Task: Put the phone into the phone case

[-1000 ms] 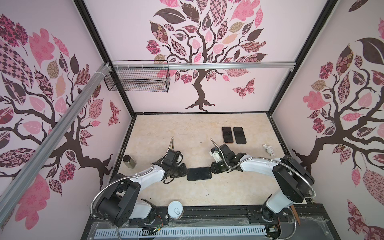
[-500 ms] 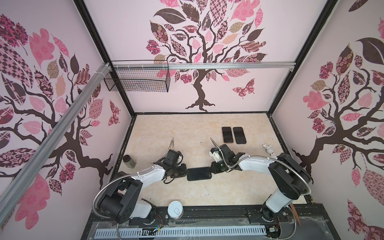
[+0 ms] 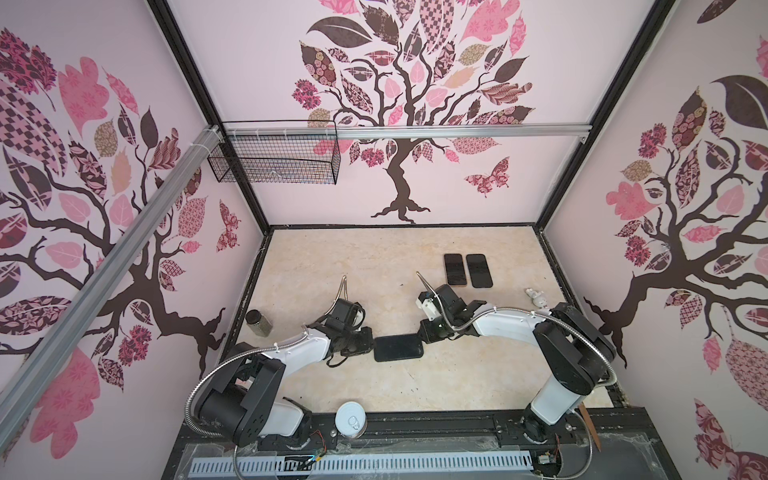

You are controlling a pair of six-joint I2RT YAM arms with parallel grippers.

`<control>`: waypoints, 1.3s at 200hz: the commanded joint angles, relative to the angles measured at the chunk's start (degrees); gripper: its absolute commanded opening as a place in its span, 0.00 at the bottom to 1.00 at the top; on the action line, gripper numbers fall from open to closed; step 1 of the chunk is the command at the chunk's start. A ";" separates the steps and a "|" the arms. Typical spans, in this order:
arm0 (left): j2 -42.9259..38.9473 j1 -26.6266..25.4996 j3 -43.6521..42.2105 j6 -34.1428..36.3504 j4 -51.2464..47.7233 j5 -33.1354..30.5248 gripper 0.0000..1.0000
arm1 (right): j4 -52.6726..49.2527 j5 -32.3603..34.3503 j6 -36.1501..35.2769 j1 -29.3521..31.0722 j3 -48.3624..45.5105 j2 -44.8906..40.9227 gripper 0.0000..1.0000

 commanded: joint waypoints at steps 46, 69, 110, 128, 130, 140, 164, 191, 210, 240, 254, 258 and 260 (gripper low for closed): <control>1.67 -0.41 0.68 -0.05 2.42 -0.42 0.10 | -2.79 0.85 -1.98 0.34 0.31 2.66 0.15; 2.00 -0.38 0.93 -0.04 2.52 -0.34 0.10 | -3.36 -0.35 -2.60 0.28 0.46 3.78 0.14; 2.23 -0.46 1.17 0.03 2.66 -0.07 0.10 | -4.28 -1.32 -3.33 0.82 1.38 7.81 0.13; 2.33 -0.44 1.21 -0.06 2.77 0.00 0.10 | -4.62 -0.30 -3.51 1.77 1.55 8.90 0.13; 2.39 -0.46 1.21 -0.03 2.81 0.01 0.10 | -4.73 -0.17 -3.57 1.95 1.62 9.07 0.13; 2.57 -0.43 1.21 -0.06 2.91 0.08 0.10 | -5.25 1.12 -3.60 2.78 1.97 9.91 0.12; 2.92 -0.48 1.30 -0.24 3.27 0.43 0.09 | -6.97 4.57 -3.93 4.88 3.19 12.99 0.12; 2.63 -0.46 1.10 -0.21 3.26 0.45 0.09 | -7.70 6.70 -3.80 6.44 3.76 15.96 0.12; 2.48 -0.55 1.10 -0.19 3.23 0.50 0.09 | -7.57 7.40 -3.60 7.15 3.67 17.24 0.12; 2.68 -0.55 1.18 -0.25 3.28 0.47 0.09 | -7.57 8.55 -3.25 7.70 3.58 18.88 0.11; 2.75 -0.52 1.22 -0.25 3.27 0.46 0.09 | -7.52 8.87 -3.10 7.83 3.57 19.56 0.11; 2.72 -0.54 1.21 -0.24 3.29 0.46 0.09 | -7.41 8.92 -3.05 7.78 3.57 19.85 0.11; 2.67 -0.53 1.25 -0.30 3.29 0.46 0.09 | -7.36 8.88 -2.98 7.85 3.57 19.99 0.11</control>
